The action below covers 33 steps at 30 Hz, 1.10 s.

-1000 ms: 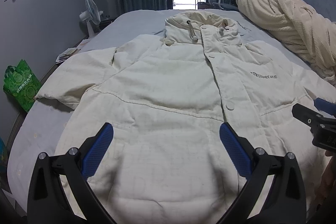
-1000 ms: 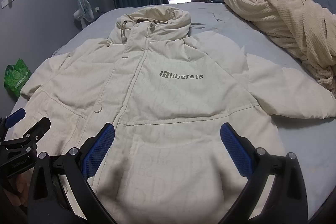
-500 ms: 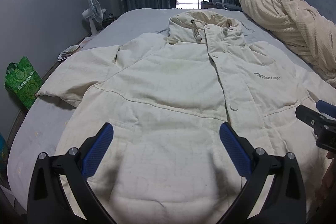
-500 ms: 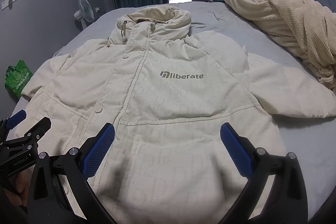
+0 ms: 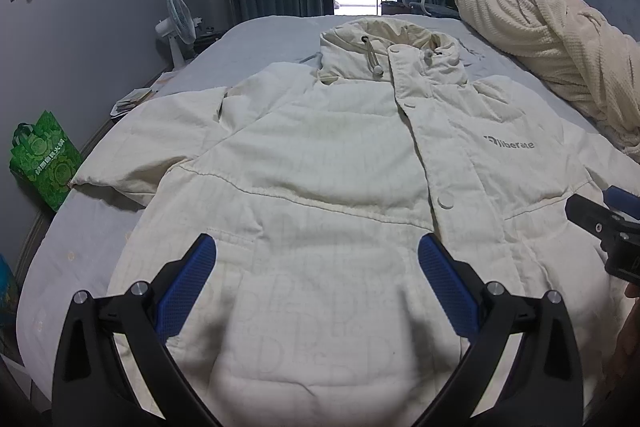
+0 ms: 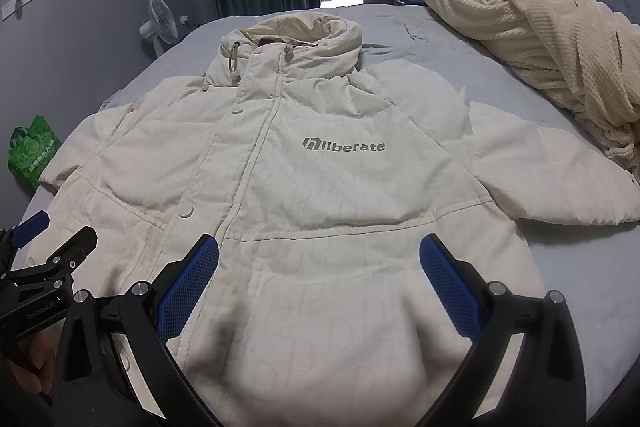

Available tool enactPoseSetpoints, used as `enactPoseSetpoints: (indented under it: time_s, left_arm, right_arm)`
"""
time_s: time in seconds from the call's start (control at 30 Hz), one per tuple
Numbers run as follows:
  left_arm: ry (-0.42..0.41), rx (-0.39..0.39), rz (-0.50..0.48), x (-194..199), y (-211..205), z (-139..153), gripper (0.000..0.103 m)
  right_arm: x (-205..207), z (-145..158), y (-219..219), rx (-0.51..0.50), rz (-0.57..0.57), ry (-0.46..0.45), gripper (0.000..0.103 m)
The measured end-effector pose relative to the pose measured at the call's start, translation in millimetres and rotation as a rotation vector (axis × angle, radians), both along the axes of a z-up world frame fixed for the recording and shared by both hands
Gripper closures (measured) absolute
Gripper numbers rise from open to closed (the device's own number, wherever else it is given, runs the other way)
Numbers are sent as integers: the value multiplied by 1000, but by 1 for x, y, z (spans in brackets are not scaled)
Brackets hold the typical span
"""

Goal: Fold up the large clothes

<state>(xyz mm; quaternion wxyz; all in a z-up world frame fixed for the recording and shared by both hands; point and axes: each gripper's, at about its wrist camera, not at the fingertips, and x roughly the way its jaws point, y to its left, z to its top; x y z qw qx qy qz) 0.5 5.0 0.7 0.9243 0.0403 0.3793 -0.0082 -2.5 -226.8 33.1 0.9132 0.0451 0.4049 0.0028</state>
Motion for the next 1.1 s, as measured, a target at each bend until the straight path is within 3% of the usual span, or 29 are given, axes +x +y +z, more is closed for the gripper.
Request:
enactPoseSetpoints:
  time_s: [1.1]
  left_arm:
    - [22,23,9,4,-2,-6,6]
  right_arm:
    - [-2,6,-3,1,8,-21,6]
